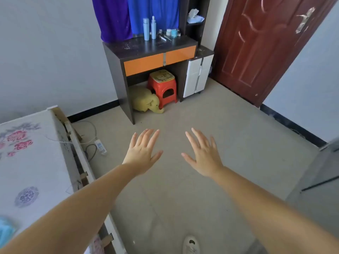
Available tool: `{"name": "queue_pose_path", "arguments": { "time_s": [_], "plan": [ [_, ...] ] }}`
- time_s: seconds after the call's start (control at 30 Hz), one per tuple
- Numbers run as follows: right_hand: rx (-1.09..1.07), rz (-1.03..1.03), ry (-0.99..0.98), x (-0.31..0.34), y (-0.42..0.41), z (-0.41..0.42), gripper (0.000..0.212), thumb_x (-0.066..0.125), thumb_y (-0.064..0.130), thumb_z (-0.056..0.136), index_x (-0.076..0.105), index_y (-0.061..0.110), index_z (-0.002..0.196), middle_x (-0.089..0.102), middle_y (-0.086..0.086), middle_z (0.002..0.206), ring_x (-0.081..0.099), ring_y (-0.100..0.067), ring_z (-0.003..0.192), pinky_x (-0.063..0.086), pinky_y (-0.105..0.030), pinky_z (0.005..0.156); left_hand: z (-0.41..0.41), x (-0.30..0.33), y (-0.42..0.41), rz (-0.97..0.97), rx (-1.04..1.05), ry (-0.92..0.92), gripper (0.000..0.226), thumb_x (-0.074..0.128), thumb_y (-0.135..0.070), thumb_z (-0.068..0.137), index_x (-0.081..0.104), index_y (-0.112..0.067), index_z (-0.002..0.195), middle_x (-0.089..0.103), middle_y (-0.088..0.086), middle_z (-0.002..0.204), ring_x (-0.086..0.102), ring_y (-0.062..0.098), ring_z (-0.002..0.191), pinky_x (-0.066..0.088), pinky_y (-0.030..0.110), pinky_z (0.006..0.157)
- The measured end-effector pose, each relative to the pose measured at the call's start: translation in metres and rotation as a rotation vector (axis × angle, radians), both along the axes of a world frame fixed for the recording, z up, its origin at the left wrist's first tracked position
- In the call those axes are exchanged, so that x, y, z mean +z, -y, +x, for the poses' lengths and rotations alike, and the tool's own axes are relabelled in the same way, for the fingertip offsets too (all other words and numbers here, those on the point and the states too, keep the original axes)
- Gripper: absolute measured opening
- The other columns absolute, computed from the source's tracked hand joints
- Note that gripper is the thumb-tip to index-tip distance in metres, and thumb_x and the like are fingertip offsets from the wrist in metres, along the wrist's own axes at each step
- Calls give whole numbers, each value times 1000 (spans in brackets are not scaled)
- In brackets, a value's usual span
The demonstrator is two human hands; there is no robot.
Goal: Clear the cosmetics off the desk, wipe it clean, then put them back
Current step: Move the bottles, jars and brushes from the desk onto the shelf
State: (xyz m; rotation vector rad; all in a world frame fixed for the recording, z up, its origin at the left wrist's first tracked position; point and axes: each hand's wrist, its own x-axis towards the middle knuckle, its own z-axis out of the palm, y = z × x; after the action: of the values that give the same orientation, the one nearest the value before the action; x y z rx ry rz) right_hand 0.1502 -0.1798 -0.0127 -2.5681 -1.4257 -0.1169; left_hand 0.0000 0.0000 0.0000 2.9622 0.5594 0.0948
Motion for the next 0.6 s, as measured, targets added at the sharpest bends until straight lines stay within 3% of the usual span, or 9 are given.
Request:
{"name": "queue_pose_path", "arguments": {
  "time_s": [0.37, 0.53, 0.6],
  "plan": [
    [-75, -83, -94, -45, -13, 29, 68, 28, 60, 84, 24, 26, 142, 36, -8, 149, 37, -25, 136, 28, -58, 105, 17, -42, -30, -22, 8, -57, 77, 1, -61, 82, 1, -20, 147, 20, 8, 152, 11, 25, 142, -6, 41, 112],
    [-50, -94, -114, -43, -44, 92, 73, 16, 64, 82, 16, 29, 146, 22, -3, 155, 21, -22, 143, 17, -56, 111, 81, -41, -48, 0, -6, -63, 75, 2, -62, 83, -4, -21, 146, 15, 6, 154, 8, 24, 142, -6, 41, 113],
    [-35, -96, -117, -41, -61, 126, 75, 13, 65, 81, 13, 30, 147, 18, -3, 156, 17, -22, 144, 16, -55, 112, 115, -40, -59, -5, 14, -58, 69, 13, -59, 91, -7, -23, 146, 11, 5, 154, 5, 23, 142, -6, 42, 114]
  ]
}}
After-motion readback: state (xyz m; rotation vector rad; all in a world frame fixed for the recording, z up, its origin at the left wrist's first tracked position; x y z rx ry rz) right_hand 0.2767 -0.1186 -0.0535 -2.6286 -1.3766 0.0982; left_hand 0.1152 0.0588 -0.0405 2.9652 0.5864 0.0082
